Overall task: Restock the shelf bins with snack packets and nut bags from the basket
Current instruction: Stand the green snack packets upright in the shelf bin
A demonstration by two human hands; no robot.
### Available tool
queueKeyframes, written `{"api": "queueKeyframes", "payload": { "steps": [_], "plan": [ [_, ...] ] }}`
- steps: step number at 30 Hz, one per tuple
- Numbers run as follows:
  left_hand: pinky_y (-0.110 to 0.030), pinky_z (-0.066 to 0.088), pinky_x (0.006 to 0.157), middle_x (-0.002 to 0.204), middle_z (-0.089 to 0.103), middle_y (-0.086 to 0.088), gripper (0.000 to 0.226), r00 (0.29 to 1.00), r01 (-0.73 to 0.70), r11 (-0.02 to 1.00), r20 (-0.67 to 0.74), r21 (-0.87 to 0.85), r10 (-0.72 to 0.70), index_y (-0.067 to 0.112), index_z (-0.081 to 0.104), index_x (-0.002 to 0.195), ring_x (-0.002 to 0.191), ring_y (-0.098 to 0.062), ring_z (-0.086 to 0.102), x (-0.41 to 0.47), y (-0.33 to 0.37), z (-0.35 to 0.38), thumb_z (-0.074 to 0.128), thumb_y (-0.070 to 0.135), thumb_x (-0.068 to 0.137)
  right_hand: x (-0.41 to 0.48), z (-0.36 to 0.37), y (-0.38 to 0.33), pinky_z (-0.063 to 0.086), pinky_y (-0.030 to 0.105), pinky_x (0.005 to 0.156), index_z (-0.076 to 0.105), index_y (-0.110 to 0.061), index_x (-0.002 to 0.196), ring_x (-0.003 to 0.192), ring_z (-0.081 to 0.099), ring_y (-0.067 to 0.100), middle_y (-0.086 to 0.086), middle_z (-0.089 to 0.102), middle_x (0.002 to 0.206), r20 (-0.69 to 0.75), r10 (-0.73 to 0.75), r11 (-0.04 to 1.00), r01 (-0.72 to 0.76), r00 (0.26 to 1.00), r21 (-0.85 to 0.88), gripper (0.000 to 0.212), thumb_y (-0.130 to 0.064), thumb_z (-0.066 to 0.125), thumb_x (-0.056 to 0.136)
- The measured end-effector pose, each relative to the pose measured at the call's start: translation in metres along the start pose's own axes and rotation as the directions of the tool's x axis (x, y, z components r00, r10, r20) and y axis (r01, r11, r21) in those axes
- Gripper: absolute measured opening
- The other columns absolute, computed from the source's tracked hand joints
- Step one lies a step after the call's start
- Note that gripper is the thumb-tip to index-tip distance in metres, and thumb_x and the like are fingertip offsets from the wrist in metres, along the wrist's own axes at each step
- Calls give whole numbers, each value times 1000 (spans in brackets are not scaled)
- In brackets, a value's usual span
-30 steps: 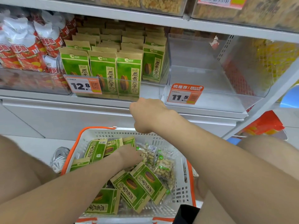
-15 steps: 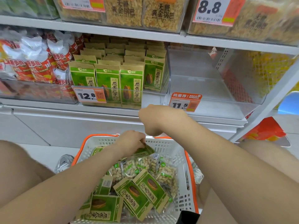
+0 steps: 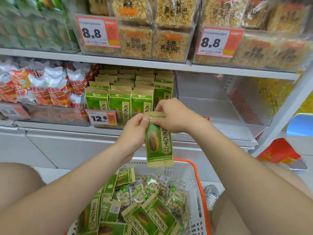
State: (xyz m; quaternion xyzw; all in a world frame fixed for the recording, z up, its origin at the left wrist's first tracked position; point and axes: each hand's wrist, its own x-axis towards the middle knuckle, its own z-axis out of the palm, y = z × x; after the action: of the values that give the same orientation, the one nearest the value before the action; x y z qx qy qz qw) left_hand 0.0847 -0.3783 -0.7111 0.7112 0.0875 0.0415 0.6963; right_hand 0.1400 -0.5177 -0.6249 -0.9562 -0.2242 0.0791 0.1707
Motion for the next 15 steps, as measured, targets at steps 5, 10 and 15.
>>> {"api": "queueKeyframes", "payload": {
  "steps": [5, 10, 15],
  "plan": [
    [-41, 60, 84, 103, 76, -9, 24, 987, -133, 991, -87, 10, 133, 16, 67, 105, 97, -24, 73, 0, 34, -8, 47, 27, 112, 1, -15, -3, 42, 29, 62, 75, -18, 83, 73, 60, 12, -3, 69, 79, -54, 3, 968, 11, 999, 250, 28, -45, 75, 92],
    [-32, 58, 72, 92, 80, -7, 29, 996, -94, 996, 7, 9, 94, 11, 74, 100, 83, -16, 76, 2, 67, -16, 63, 37, 104, 4, -15, -3, 35, 31, 56, 72, 1, 75, 58, 39, 14, 2, 48, 61, -254, -34, 941, 116, 967, 318, 43, -39, 82, 87],
    [-38, 60, 77, 99, 79, -15, 33, 997, -41, 999, 65, -25, 43, 10, 74, 101, 91, -27, 77, 11, 77, -28, 62, 40, 104, 5, -18, -4, 33, 32, 55, 71, -6, 67, 58, 39, 15, 16, 57, 62, -345, -134, 942, 228, 929, 247, 42, -41, 80, 89]
  ]
}}
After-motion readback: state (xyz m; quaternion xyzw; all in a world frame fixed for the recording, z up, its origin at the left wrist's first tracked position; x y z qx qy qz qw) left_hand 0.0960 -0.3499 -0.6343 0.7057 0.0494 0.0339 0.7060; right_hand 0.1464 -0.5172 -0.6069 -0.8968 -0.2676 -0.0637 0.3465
